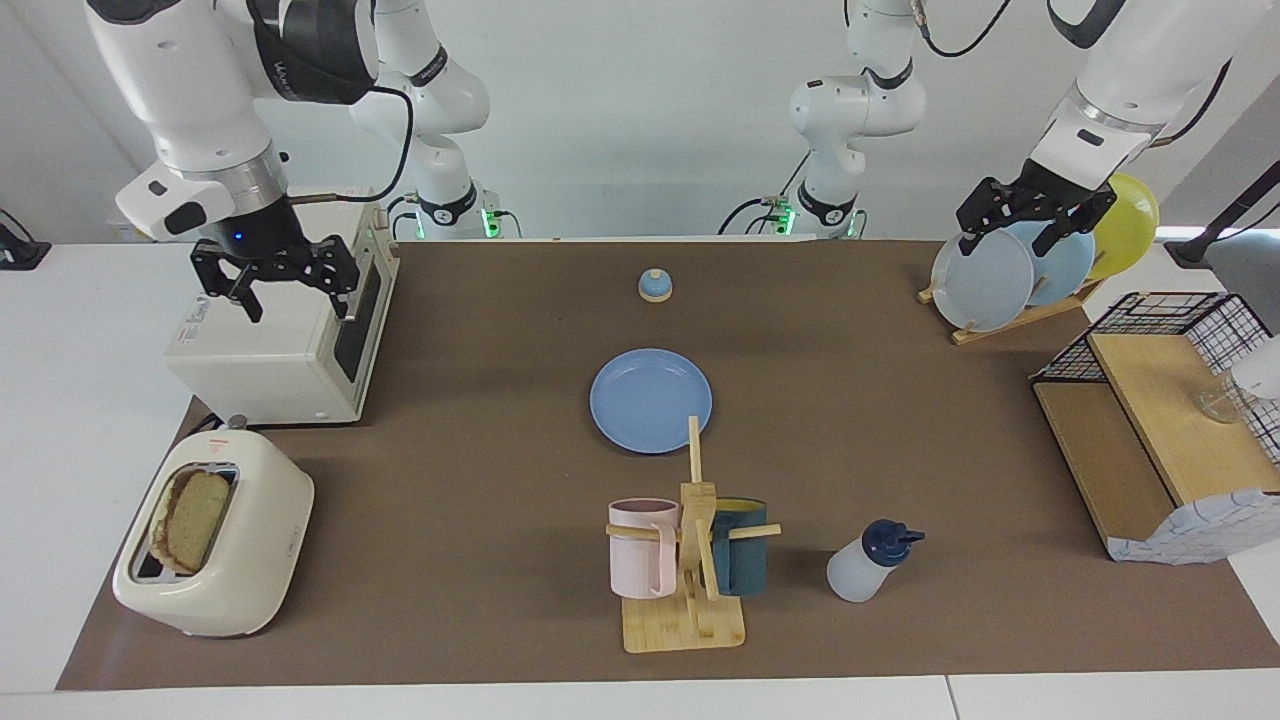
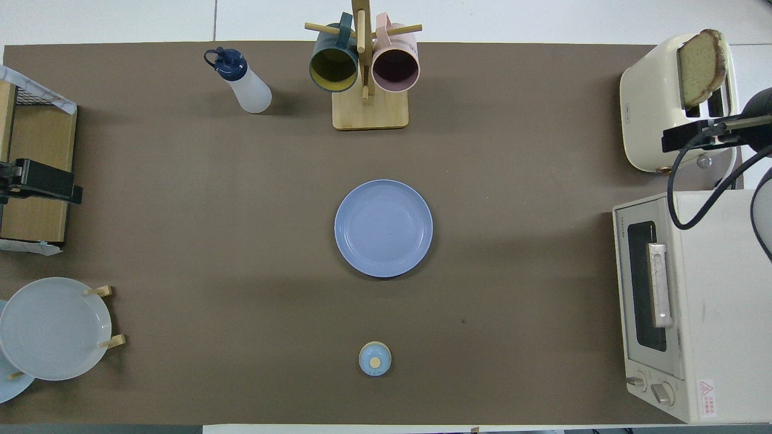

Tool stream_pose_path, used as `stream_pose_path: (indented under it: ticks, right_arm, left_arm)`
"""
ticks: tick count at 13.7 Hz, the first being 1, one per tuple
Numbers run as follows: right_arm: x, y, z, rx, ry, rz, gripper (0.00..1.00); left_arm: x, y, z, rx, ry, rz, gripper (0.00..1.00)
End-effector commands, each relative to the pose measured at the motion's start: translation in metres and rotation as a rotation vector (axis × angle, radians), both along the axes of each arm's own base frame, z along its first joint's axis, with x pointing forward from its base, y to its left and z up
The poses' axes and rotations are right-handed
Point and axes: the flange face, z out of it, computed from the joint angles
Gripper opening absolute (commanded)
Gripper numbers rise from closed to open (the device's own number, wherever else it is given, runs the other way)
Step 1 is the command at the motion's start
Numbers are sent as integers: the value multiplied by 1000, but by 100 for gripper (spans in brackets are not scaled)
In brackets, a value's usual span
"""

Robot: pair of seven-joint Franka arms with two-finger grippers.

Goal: Put bread on plate and add seasoning

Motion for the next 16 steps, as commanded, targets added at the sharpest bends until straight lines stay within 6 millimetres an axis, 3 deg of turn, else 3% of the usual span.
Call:
stream_pose_path:
  ticks: [1, 3, 7, 9, 10, 12, 14, 15, 16]
  right_arm:
    - [3, -31, -20, -8, -100, -36, 100]
    - [2, -59, -39, -16, -136, -62, 100]
    - [50, -86, -78, -119, -336, 140, 100]
    - [61, -93, -98, -111, -371, 110, 100]
    - [63, -105, -110, -60, -366, 41, 100]
    - [72, -113, -128, 22, -368, -19, 100]
    - [86, -115, -131, 23, -377, -13, 100]
    - [88, -114, -130, 16, -396, -8, 81]
    - [88, -114, -131, 10, -392, 10, 53]
  left_arm:
    - [-6, 2, 2, 28, -25, -4, 100]
    - [-7, 2, 2, 42, -25, -5, 100]
    - [-7, 4, 1, 41, -41, -2, 100]
    - [-1, -1, -6, 37, -92, -12, 100]
    - [1, -7, -8, 33, -142, -20, 100]
    - [-5, -31, -42, 23, -182, 4, 100]
    - [-14, -54, -71, 0, -259, 38, 100]
    - [-22, -66, -87, -11, -288, 28, 100]
    - [-26, -75, -103, -20, -314, 9, 100]
